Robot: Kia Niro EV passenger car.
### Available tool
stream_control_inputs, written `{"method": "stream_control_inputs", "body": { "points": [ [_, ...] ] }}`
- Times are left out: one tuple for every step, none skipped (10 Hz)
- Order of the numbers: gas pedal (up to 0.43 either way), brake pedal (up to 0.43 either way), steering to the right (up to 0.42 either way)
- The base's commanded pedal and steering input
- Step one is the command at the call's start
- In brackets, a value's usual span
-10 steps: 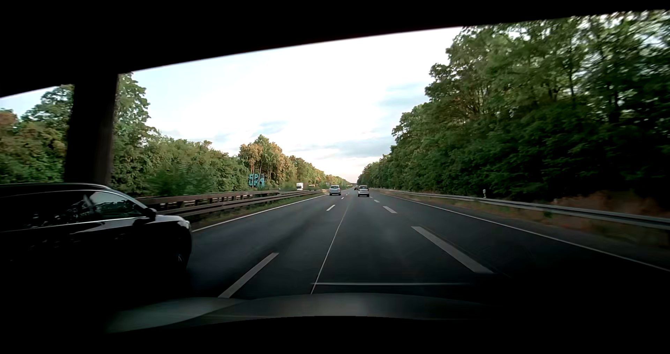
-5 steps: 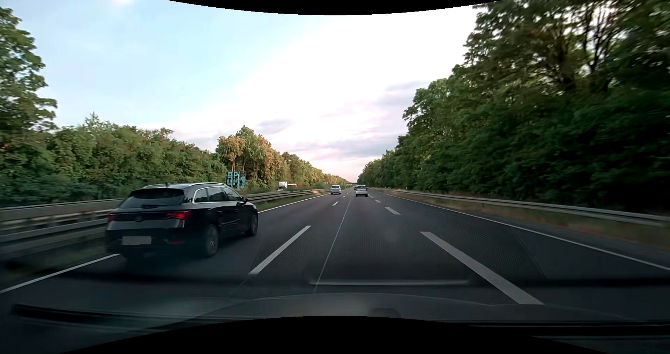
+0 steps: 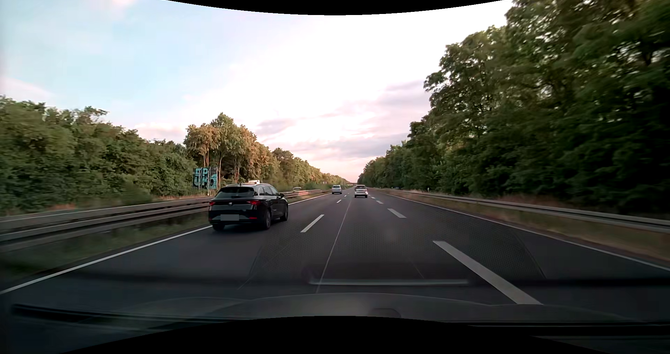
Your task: Follow the waypoints while adhering to traffic rules and regulations
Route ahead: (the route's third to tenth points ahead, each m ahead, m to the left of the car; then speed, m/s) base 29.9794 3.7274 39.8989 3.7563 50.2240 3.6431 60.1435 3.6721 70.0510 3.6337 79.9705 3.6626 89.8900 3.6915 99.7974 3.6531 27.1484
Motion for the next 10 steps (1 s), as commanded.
{"method": "stream_control_inputs", "body": {
  "points": [
    [0.248, 0.000, -0.005],
    [0.260, 0.000, -0.005],
    [0.260, 0.000, -0.006],
    [0.268, 0.000, -0.009],
    [0.268, 0.000, -0.009],
    [0.268, 0.000, -0.009],
    [0.268, 0.000, -0.009],
    [0.268, 0.000, -0.009],
    [0.268, 0.000, -0.009],
    [0.268, 0.000, -0.009]
  ]
}}
